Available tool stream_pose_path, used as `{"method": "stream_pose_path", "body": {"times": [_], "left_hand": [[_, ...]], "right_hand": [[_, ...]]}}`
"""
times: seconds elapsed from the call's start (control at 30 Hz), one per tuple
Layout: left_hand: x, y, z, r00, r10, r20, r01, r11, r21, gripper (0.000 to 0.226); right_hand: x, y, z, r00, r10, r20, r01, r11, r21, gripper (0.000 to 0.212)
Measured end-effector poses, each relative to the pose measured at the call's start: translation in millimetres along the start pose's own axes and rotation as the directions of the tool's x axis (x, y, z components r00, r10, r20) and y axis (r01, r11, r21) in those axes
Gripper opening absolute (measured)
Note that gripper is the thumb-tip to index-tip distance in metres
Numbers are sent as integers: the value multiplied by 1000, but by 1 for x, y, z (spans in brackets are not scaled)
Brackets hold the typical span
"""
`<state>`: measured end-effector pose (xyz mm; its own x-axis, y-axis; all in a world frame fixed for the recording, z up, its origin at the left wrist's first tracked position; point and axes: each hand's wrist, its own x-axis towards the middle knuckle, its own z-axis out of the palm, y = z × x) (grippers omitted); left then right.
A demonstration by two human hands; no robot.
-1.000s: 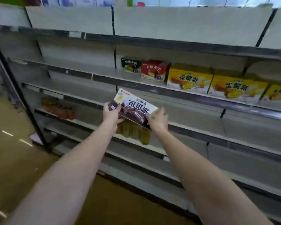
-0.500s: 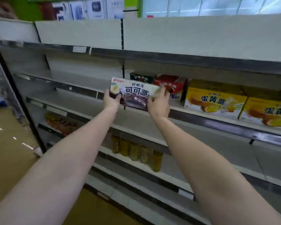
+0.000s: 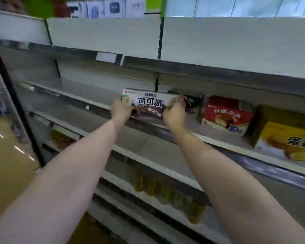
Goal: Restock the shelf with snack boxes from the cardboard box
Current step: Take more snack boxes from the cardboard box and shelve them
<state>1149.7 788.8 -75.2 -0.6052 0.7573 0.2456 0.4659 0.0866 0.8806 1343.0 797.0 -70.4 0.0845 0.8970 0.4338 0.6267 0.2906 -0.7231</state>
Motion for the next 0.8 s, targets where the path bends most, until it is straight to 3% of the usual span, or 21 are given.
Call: {"method": "stream_pose_path", "body": {"times": [0.1, 0.23, 0.3, 0.4, 0.53, 0.67, 0.8], "left_hand": [[62, -18, 5, 999, 36, 9, -36, 999, 16, 39], [126, -27, 13, 988, 106, 116, -110, 994, 27, 32], [159, -34, 18, 977, 111, 180, -127, 989, 76, 35], [198, -42, 29, 971, 59, 234, -79, 994, 76, 45], [228, -41, 48, 953, 127, 274, -140, 990, 30, 51], [244, -43, 64, 941, 143, 306, -136, 990, -43, 52], [250, -51, 66, 905, 173, 389, -151, 985, -87, 50]], "right_hand": [[29, -11, 45, 988, 149, -36, -146, 987, 71, 71], [70, -22, 96, 955, 294, -36, -290, 953, 87, 41], [87, -29, 117, 939, 338, -62, -334, 941, 59, 43], [108, -34, 138, 933, 344, -104, -341, 939, 44, 45], [124, -37, 149, 925, 353, -142, -341, 934, 105, 52], [137, -33, 154, 926, 352, -138, -336, 933, 128, 29], [147, -22, 163, 918, 392, -66, -378, 912, 162, 47]]}}
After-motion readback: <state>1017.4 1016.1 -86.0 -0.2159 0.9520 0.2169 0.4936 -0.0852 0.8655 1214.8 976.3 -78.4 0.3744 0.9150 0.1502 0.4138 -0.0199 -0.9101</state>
